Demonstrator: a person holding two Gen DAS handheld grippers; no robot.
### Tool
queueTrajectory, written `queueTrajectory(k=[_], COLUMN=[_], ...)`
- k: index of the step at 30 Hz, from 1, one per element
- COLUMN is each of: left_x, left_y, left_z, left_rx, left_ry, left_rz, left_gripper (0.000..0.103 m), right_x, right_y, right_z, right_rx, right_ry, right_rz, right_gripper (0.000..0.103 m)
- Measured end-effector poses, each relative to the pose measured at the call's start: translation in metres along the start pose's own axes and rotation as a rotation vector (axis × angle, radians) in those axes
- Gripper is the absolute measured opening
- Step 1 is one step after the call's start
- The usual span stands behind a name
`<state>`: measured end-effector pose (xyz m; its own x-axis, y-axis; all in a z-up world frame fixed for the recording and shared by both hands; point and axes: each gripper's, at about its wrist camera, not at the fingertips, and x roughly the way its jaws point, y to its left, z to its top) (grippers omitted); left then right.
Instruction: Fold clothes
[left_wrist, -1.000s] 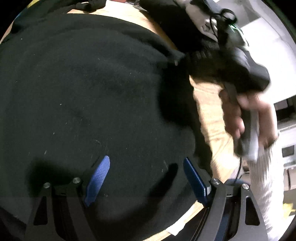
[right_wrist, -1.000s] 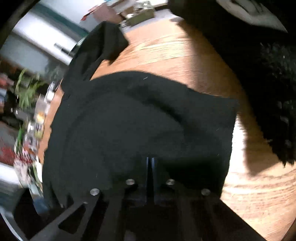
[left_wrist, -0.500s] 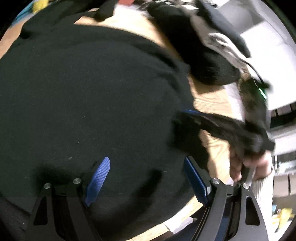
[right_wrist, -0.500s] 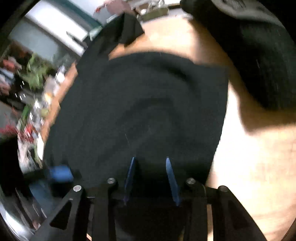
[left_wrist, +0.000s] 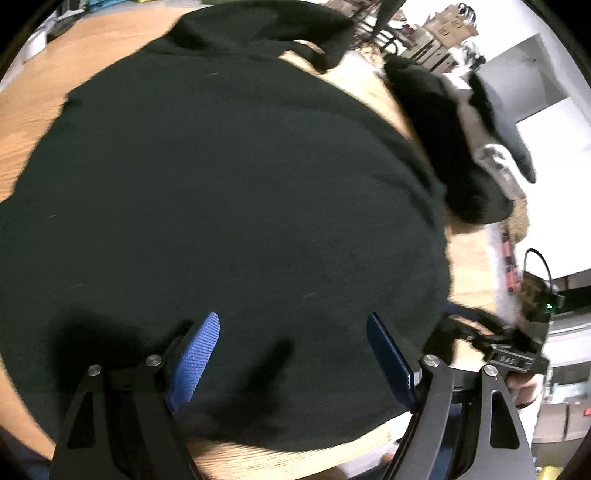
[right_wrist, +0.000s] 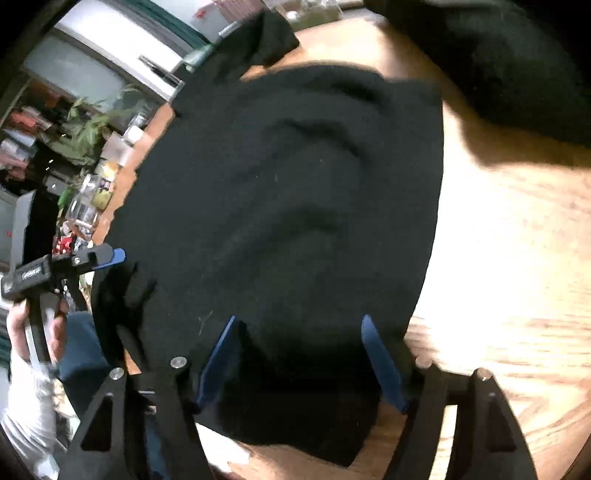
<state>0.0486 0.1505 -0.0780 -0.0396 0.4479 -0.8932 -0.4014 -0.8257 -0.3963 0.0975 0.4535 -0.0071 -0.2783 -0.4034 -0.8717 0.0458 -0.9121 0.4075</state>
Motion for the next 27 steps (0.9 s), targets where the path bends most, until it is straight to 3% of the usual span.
queueTrajectory(k=[3,4,7,9,12,16,18,23,27], left_x=[-0.009,-0.012,-0.022,-0.028,-0.036,-0.03,-0.028,-0.018,-0.024], left_y=[0.019,0.023,0.037,0.046,0.059,0.051,0.048,0.066,0.086], left_z=[-0.006,-0.007,-0.008,-0.009,-0.011,-0.032,-0.044,-0.057,-0.065], left_rx=[-0.004,-0.003,-0.001,0.001,0.006,0.168,0.24,0.242,0.234], left_ry=[-0.017,-0.027,-0.057,-0.077,-0.1,-0.098,-0.09,0.02,0.068], left_rz=[0.037,0.028,0.0,-0.018,-0.042,0.045,0.043,0.016,-0.05], left_gripper=[0.082,0.082,0.082,0.082,0.082,0.082,0.082,0.082,0.082], right_x=[-0.001,0.001,0.01,0.009,-0.001,-0.004,0.006,0.016,0.027], right_y=[0.002,0.006,0.018,0.02,0.027,0.042,0.054,0.061,0.056], right_z=[-0.016,-0.024,-0.049,-0.056,-0.06,-0.059,-0.052,-0.055,-0.062], right_rx=[-0.074,-0.11,-0.19,-0.172,-0.14,-0.133,-0.155,-0.212,-0.208], right_ry=[-0.026,-0.029,-0.074,-0.106,-0.225,-0.355,-0.377,-0.36,-0.257], right_rz=[-0.112,-0.205,-0.424,-0.412,-0.422,-0.424,-0.397,-0.317,-0.375], right_gripper=[0.07,0.071,0.087,0.077,0.078,0.079,0.08,0.072,0.072])
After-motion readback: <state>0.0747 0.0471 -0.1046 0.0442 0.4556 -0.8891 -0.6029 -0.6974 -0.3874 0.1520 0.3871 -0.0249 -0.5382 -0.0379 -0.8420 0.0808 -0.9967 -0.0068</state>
